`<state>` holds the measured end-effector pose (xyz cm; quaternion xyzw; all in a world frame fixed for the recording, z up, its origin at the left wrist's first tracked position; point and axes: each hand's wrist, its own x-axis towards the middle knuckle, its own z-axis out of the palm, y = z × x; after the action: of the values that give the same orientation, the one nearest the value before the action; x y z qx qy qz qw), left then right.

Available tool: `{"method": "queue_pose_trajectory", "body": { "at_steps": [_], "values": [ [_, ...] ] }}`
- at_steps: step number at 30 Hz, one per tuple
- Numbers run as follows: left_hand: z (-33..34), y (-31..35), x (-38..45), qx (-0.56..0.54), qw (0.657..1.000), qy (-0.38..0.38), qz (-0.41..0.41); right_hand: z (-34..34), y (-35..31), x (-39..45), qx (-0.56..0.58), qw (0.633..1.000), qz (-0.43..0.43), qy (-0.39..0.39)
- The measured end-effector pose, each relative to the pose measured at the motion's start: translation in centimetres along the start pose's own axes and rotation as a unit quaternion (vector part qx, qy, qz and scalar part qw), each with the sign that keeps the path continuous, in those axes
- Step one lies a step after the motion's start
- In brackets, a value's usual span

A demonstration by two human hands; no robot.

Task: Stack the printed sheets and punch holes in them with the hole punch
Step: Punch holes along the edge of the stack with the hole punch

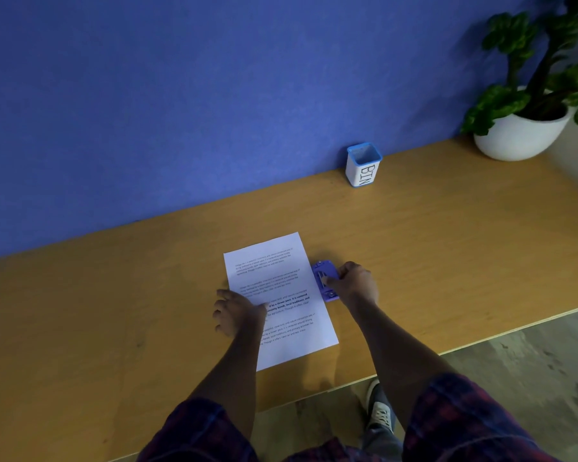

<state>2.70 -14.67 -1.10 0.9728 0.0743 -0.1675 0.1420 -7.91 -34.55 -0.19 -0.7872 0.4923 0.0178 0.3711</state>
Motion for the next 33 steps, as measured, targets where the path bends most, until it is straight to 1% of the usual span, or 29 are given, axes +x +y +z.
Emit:
{"method": "queue_pose_trajectory", "body": {
  "at_steps": [2,6,8,13,15,18,21,24,27,33],
  "values": [
    [0.0,0.3,0.2,-0.004,1.000,-0.003,-0.014,0.0,-0.2,0.0,-0.004,1.000,0.002,0.000],
    [-0.3,0.2,0.8,-0.054,0.997,-0.024,-0.053,0.0,-0.4,-0.1,-0.025,1.000,-0.002,-0.001],
    [-0.6,0.0,1.0,-0.057,0.996,-0.033,-0.056,0.1,-0.4,-0.1,-0.029,1.000,-0.005,-0.001],
    [-1.3,-0.9,1.2,-0.048,0.998,-0.044,-0.002,0.1,0.1,-0.1,-0.017,1.000,-0.016,0.004],
    [-1.2,-1.8,1.7,-0.092,0.994,-0.053,0.018,0.0,0.3,-0.2,-0.016,1.000,-0.021,0.010],
    [-1.5,-3.1,2.3,-0.195,0.978,-0.065,0.027,0.1,0.6,-0.4,-0.018,0.999,-0.038,0.016],
    [-1.8,-4.3,3.2,-0.218,0.971,-0.080,0.052,0.3,0.6,-0.5,-0.029,0.997,-0.060,0.028],
    [-1.6,-5.3,3.8,-0.267,0.956,-0.106,0.053,0.5,0.9,-0.7,-0.022,0.996,-0.081,0.033],
    [-1.4,-5.9,4.1,-0.308,0.945,-0.105,0.035,0.4,1.1,-1.0,-0.011,0.995,-0.088,0.039],
    [-1.0,-5.5,4.2,-0.305,0.946,-0.106,0.038,0.3,0.8,-0.9,-0.010,0.996,-0.083,0.035]
  ]
}}
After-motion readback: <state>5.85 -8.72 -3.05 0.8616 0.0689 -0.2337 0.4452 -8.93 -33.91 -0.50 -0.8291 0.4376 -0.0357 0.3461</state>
